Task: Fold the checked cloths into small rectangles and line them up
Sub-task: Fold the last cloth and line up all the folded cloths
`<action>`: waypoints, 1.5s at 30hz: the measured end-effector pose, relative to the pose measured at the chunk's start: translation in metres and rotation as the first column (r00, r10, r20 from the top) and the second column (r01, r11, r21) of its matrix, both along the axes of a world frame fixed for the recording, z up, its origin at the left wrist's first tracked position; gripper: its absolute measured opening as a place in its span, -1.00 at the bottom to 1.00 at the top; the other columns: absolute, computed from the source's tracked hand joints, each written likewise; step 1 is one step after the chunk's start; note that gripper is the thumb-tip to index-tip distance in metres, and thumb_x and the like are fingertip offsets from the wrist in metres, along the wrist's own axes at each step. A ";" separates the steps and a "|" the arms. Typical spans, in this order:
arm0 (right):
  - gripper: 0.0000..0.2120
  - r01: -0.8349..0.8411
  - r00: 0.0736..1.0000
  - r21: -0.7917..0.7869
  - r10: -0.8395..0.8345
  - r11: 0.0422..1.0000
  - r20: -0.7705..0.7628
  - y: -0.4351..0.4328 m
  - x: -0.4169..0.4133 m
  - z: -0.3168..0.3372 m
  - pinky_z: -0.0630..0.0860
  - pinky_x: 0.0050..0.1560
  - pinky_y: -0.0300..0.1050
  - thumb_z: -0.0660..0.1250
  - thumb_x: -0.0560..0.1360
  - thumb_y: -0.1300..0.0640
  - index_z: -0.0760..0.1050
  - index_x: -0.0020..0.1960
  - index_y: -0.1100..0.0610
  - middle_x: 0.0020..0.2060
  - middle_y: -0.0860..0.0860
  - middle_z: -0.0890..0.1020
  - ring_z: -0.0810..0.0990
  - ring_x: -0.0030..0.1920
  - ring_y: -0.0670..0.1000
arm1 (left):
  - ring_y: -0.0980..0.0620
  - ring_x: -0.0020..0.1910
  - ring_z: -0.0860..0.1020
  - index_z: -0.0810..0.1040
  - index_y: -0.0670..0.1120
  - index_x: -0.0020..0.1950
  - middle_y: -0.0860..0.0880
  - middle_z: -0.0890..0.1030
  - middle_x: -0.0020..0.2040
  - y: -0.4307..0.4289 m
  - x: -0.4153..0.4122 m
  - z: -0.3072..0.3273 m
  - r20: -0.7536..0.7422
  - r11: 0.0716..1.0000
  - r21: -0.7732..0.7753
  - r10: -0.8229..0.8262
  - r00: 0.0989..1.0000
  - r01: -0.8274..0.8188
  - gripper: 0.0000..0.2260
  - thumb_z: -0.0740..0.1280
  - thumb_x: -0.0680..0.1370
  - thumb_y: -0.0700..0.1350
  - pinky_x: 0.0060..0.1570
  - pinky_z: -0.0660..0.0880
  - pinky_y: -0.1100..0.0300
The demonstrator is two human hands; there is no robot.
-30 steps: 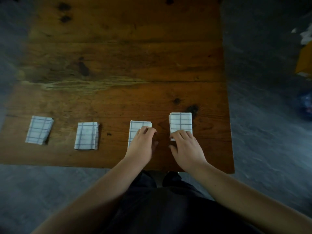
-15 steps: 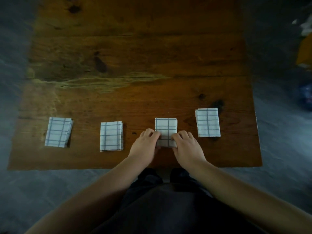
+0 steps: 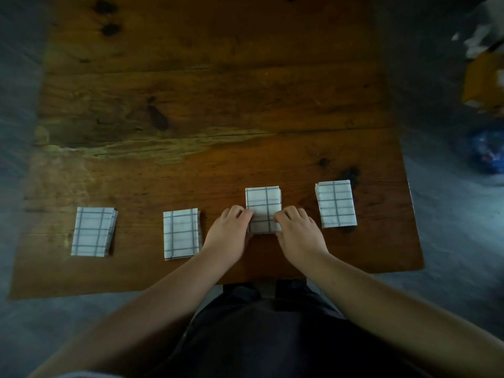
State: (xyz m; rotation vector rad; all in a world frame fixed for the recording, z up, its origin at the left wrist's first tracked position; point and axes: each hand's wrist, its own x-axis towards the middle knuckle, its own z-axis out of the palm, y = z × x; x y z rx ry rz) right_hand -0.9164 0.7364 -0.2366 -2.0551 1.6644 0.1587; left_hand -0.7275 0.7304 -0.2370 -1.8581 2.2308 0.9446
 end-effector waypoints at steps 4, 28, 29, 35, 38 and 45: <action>-0.69 0.025 1.000 -0.003 -0.025 1.000 0.011 -0.001 0.000 -0.001 0.48 0.22 -0.07 0.27 0.62 0.07 0.41 0.36 -0.04 0.27 -0.06 0.47 0.43 0.23 -0.02 | -0.03 0.40 0.34 0.30 0.00 0.52 -0.02 0.34 0.45 0.000 -0.002 -0.002 0.004 1.000 -0.023 -0.001 1.000 0.001 -0.42 0.35 0.54 -0.27 0.35 0.40 0.04; -0.65 -0.216 0.975 0.047 0.213 0.975 0.060 0.034 0.176 0.008 0.48 0.24 -0.05 0.27 0.62 -0.03 0.32 0.38 -0.08 0.28 -0.03 0.45 0.43 0.25 0.01 | -0.02 0.36 0.37 0.42 0.03 0.36 0.00 0.39 0.35 0.062 0.176 0.006 -0.035 0.970 0.013 0.245 0.969 -0.244 -0.64 0.37 0.58 -0.01 0.29 0.42 0.04; -0.65 -0.227 0.973 0.048 0.225 0.973 0.041 0.036 0.179 0.006 0.49 0.23 -0.05 0.27 0.62 -0.04 0.32 0.38 -0.08 0.27 -0.01 0.44 0.44 0.25 0.02 | -0.03 0.35 0.37 0.42 0.03 0.36 0.00 0.39 0.35 0.065 0.178 0.005 -0.052 0.972 0.013 0.234 0.971 -0.234 -0.63 0.38 0.58 0.00 0.28 0.42 0.04; -0.66 -0.213 0.977 0.010 0.213 0.977 -0.021 0.031 0.184 0.005 0.50 0.18 -0.06 0.26 0.63 0.01 0.32 0.38 -0.04 0.26 0.01 0.43 0.43 0.21 0.03 | -0.03 0.29 0.40 0.44 0.02 0.34 0.00 0.41 0.32 0.066 0.185 -0.004 -0.117 0.978 -0.030 0.202 0.972 -0.207 -0.69 0.30 0.60 -0.02 0.22 0.42 0.06; -0.64 -0.181 0.983 -0.007 0.181 0.983 -0.035 0.020 0.184 0.004 0.49 0.20 -0.05 0.28 0.63 0.03 0.32 0.39 -0.03 0.28 0.01 0.43 0.43 0.24 0.03 | -0.03 0.33 0.38 0.44 0.05 0.37 0.01 0.39 0.37 0.052 0.187 -0.005 -0.107 0.981 -0.038 0.188 0.976 -0.193 -0.68 0.29 0.62 -0.01 0.25 0.44 0.04; -0.64 -0.154 0.987 -0.044 0.151 0.987 -0.058 0.002 0.187 0.003 0.50 0.20 -0.05 0.28 0.63 0.05 0.33 0.40 -0.01 0.28 0.02 0.44 0.44 0.24 0.03 | -0.05 0.39 0.36 0.42 0.05 0.41 -0.01 0.36 0.42 0.024 0.186 -0.003 -0.081 0.988 -0.061 0.140 0.987 -0.145 -0.64 0.32 0.62 -0.04 0.31 0.45 0.00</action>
